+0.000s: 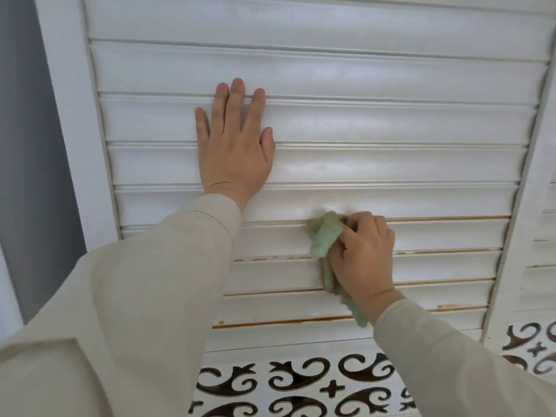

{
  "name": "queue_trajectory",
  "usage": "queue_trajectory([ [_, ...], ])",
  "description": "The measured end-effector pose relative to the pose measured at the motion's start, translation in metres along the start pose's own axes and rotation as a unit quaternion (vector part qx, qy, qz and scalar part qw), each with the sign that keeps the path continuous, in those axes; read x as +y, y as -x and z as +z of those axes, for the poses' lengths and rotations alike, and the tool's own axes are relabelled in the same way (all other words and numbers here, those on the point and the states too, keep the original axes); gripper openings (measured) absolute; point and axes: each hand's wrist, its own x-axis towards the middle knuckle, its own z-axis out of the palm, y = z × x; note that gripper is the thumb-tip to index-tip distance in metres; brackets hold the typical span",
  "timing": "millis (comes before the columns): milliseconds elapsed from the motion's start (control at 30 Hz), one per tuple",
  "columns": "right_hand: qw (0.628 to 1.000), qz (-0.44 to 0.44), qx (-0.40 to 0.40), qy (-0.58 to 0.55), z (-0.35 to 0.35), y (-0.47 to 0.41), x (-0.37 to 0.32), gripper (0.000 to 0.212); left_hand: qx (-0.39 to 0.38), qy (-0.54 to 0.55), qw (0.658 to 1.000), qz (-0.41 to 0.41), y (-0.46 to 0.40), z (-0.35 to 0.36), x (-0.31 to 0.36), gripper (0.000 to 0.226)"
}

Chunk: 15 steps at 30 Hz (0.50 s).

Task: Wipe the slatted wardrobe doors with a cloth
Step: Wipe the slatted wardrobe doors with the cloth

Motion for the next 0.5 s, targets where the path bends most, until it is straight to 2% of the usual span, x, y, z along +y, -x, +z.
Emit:
queue_trajectory([
  [100,0.999,0.017,0.009,-0.034,0.009,0.003,-0.001,0.01,-0.002,-0.003,1.0,-0.005,0.0,0.001,0.001,0.055],
  [133,0.999,0.001,0.007,-0.051,0.013,0.003,-0.009,0.007,-0.003,-0.002,1.0,-0.004,0.0,0.001,0.002,0.055],
  [267,0.989,-0.104,-0.02,-0.104,0.031,-0.013,-0.058,0.018,-0.005,-0.003,1.0,-0.004,0.001,0.0,0.002,0.055],
  [367,0.98,-0.156,-0.038,-0.114,0.031,-0.022,-0.06,0.021,-0.006,-0.006,1.0,-0.002,0.001,-0.001,-0.001,0.055],
  [433,0.983,-0.151,-0.025,-0.103,0.023,-0.02,-0.034,0.023,-0.006,-0.005,1.0,-0.003,0.002,-0.001,-0.001,0.055],
  [500,0.992,-0.1,0.001,-0.076,0.013,-0.011,-0.003,0.023,0.0,-0.002,1.0,-0.001,0.001,0.001,0.0,0.055],
])
